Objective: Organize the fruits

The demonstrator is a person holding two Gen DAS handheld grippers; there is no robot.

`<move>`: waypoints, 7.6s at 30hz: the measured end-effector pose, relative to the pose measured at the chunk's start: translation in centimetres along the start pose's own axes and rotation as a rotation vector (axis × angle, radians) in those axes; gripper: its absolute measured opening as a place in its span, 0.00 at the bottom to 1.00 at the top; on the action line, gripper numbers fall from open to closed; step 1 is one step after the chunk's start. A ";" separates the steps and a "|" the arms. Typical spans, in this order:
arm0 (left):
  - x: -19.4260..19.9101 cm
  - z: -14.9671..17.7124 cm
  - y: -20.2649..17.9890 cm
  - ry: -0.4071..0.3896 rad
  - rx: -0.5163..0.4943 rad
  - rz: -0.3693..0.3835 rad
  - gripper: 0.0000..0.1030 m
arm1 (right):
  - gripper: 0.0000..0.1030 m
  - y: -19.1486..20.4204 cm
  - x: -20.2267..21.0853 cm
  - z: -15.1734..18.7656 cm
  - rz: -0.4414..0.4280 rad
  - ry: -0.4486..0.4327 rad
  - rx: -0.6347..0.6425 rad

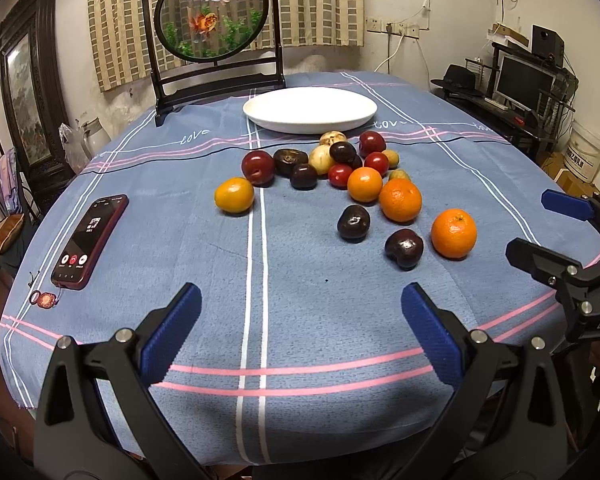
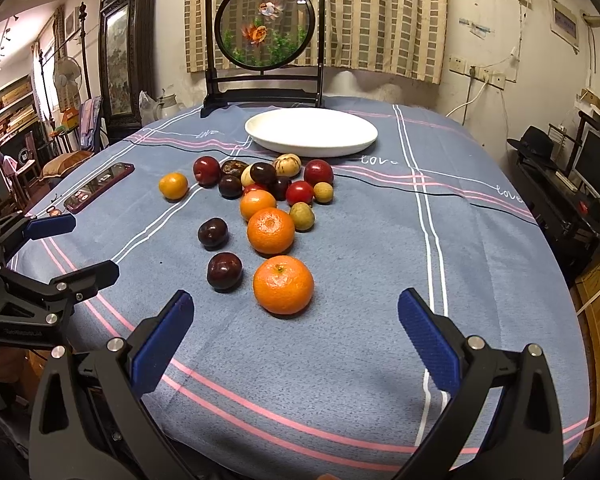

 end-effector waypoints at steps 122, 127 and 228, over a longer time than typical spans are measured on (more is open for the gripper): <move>-29.1 -24.7 8.0 0.234 0.030 0.257 0.32 | 0.45 -5.1 -27.8 -20.0 -0.115 0.191 -0.101; -28.8 -24.0 7.9 0.242 0.053 0.224 0.62 | 0.51 -4.6 -26.0 -20.1 -0.066 0.138 -0.066; -18.7 -19.9 5.1 0.113 0.013 0.171 0.88 | 0.62 -9.3 -19.6 -18.7 -0.312 0.084 -0.354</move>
Point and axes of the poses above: each gripper's, at about its wrist camera, not at the fingertips, and x roughly against the way its jaws point, y to its left, z to its underside, the point moved 1 cm from there along -x, roughly the way its jaws point, and after that the axes turned 6 degrees about -x, right-handed, at the moved point
